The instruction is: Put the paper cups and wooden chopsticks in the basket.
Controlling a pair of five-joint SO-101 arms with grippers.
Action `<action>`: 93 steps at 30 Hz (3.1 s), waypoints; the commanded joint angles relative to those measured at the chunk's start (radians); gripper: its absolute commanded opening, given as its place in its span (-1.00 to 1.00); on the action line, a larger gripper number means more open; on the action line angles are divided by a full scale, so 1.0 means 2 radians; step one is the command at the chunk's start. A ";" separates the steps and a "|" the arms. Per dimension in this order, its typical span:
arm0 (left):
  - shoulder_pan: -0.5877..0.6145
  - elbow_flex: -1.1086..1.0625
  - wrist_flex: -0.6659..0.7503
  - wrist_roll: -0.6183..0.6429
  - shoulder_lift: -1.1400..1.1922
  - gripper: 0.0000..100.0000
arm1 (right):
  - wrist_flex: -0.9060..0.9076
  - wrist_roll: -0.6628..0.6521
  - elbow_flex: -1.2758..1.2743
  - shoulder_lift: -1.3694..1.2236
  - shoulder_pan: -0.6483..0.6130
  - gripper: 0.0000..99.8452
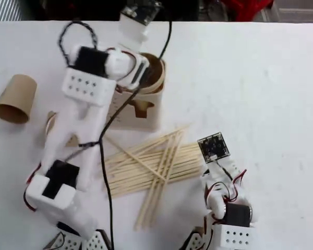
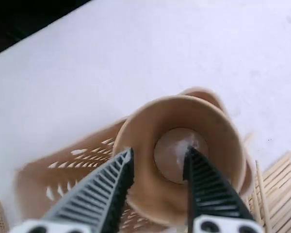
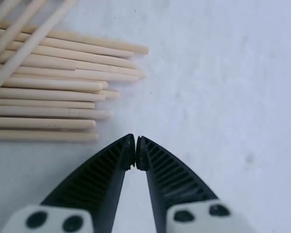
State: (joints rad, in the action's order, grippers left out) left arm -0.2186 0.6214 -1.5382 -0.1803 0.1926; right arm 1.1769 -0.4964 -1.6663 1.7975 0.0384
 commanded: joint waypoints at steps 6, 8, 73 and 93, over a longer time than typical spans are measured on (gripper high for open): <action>0.078 0.259 -0.126 0.005 -0.076 -0.62 | -0.010 -0.004 -0.002 0.003 -0.004 -0.95; 0.141 0.247 -0.126 0.024 -0.095 -0.62 | -0.010 -0.004 -0.002 0.003 -0.004 -0.95; 0.412 -0.452 0.550 0.076 0.089 -0.51 | -0.010 -0.004 -0.002 0.002 -0.004 -0.95; 0.404 -0.401 0.236 0.014 -0.221 -0.96 | -0.011 -0.004 -0.006 0.002 -0.005 -0.95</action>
State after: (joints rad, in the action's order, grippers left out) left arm 0.6145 -0.3007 -0.8278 -0.0898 0.0422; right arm 1.1769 -0.4964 -1.6740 1.7975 0.0384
